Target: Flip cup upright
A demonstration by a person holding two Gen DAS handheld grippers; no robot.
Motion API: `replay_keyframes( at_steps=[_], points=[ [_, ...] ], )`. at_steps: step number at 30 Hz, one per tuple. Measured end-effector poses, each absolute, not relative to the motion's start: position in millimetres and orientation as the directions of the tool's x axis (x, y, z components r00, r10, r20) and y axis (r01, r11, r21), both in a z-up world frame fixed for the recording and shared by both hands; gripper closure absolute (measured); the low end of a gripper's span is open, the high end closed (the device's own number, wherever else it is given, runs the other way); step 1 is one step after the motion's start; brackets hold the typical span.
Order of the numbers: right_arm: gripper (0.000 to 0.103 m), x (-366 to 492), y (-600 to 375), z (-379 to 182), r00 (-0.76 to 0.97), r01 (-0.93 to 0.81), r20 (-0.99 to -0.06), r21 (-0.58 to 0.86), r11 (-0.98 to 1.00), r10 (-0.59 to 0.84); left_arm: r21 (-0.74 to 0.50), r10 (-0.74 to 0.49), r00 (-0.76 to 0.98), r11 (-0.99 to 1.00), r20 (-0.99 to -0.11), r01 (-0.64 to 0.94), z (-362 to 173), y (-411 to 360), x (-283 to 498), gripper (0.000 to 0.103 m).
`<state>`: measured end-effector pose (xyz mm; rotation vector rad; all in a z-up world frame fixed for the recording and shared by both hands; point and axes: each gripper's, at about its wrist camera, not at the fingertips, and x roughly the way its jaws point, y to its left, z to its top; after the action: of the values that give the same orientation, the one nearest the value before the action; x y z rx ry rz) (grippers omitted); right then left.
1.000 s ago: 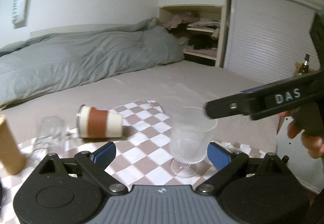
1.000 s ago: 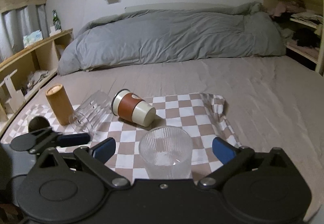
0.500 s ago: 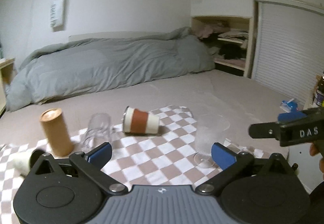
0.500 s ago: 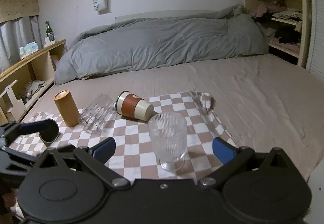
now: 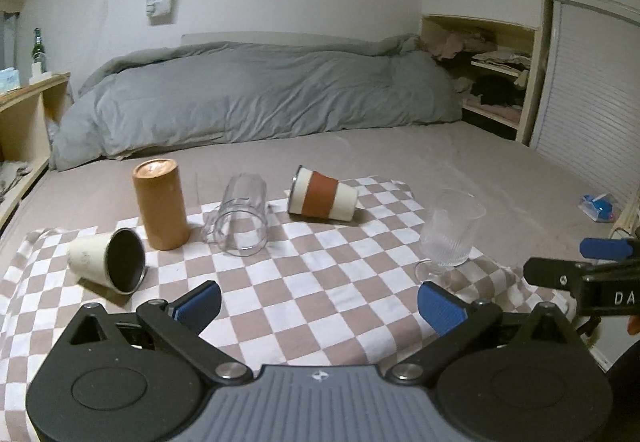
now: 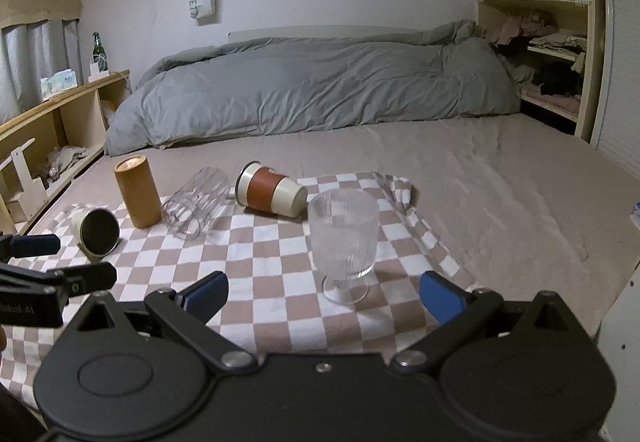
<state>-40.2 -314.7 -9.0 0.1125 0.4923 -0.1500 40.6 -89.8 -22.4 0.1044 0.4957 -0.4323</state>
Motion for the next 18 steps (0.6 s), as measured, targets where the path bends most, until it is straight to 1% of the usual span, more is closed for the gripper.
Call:
replay_keyframes(
  at_steps=[11,18],
  points=[
    [0.0,-45.3,-306.0,-13.1,0.872,0.185,-0.468,0.045,0.982,-0.143,0.021,-0.3,0.824,0.935,-0.482,0.353,-23.9,-82.0,33.0,0.0],
    [0.0,-44.2,-304.8,-13.1,0.868,0.181,-0.475,0.038,0.983,-0.141,0.032,-0.292,0.828,0.937,-0.478,0.349,-23.3,-83.9,31.8,0.0]
  ],
)
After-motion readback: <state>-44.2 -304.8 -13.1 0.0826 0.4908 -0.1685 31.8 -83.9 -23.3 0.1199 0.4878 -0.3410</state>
